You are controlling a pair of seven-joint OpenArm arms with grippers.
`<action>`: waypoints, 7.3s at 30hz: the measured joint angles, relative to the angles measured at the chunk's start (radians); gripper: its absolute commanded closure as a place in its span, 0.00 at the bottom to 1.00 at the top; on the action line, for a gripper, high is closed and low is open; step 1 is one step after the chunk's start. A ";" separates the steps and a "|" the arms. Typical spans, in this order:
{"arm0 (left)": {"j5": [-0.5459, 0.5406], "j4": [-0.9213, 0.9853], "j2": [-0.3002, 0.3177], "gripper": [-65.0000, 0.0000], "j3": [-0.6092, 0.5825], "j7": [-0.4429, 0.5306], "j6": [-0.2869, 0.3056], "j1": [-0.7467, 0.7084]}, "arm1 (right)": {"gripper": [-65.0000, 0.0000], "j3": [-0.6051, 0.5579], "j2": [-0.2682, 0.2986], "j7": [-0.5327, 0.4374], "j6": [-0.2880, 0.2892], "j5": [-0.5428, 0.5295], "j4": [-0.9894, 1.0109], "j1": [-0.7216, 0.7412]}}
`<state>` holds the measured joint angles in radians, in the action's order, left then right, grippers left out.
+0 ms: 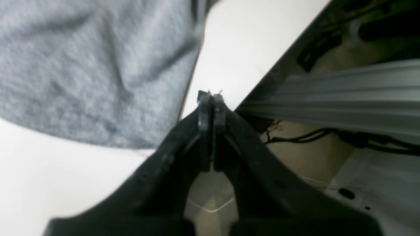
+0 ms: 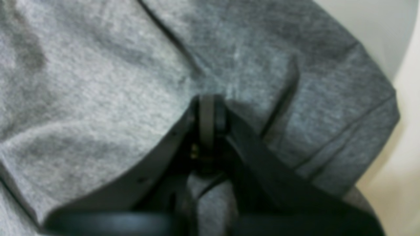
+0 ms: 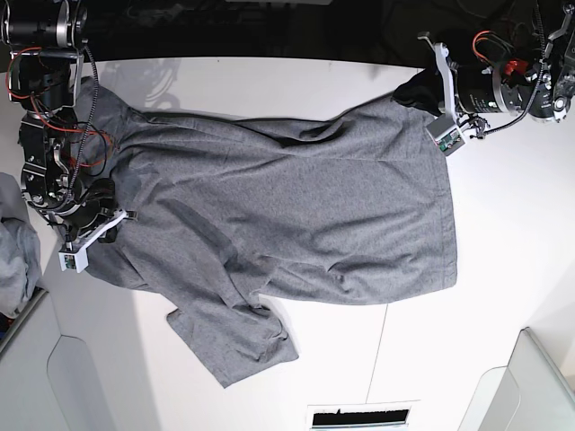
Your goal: Layout the t-shirt on the table in an organized manner, then fold the t-shirt properly
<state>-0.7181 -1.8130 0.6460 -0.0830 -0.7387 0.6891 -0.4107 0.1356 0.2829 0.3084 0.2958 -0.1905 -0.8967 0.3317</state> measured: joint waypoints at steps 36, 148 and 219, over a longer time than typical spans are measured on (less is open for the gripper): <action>-0.114 0.245 -0.047 1.00 0.006 -0.043 -0.003 0.109 | 1.00 0.000 0.000 0.002 0.000 0.002 0.000 0.000; 0.131 0.915 -0.087 0.78 -0.014 0.132 -0.183 0.671 | 1.00 -0.036 0.088 0.025 0.145 -0.034 0.037 -0.027; 0.138 0.760 -0.345 0.77 -0.348 0.212 -0.131 0.669 | 1.00 -0.085 -0.192 0.176 -0.004 0.079 -0.391 0.008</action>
<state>-0.5797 -1.0534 0.3012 -0.4309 -0.5262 0.5583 0.2584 0.0505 0.0914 0.4847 0.2916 -0.1116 -1.2877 0.3393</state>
